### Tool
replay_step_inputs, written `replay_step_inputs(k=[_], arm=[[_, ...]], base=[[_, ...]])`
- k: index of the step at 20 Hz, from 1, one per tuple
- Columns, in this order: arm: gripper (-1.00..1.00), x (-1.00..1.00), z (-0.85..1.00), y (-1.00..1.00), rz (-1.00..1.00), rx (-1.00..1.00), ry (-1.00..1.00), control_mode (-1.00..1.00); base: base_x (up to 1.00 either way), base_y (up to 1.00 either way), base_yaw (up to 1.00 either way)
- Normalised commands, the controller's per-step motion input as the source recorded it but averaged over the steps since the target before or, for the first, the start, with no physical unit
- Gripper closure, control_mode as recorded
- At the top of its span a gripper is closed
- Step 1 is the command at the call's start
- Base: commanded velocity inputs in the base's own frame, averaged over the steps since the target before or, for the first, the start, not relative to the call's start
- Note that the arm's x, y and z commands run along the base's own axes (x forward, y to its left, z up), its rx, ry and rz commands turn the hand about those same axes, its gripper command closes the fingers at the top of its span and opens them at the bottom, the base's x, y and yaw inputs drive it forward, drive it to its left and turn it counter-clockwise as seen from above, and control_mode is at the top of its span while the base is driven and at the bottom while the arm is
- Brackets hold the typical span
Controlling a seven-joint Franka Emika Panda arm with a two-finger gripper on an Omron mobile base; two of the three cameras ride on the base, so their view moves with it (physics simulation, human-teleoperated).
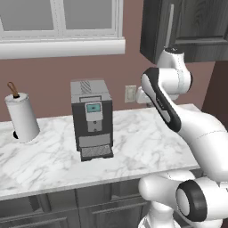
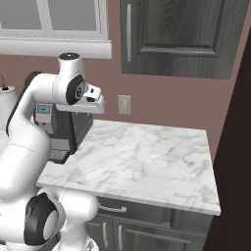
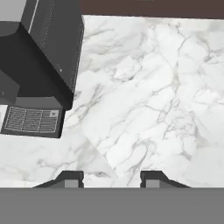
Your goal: Navigate to the fridge.
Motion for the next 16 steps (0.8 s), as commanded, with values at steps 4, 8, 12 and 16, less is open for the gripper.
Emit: replay_step_inputs(k=[4, 8, 12, 16], arm=[[-1.00, -0.16, 0.00, 0.00, 0.00, 0.00, 0.00, -1.00], [-1.00, -0.56, 0.00, 0.00, 0.00, 0.00, -0.07, -1.00], [-1.00, -0.75, 0.00, 0.00, 0.00, 0.00, -0.13, -1.00], [-1.00, -0.74, 0.00, 0.00, 0.00, 0.00, -0.14, -1.00]], base=[[0.00, 0.00, 0.00], [0.00, 0.00, 0.00], [0.00, 0.00, 0.00], [0.00, 0.00, 0.00]])
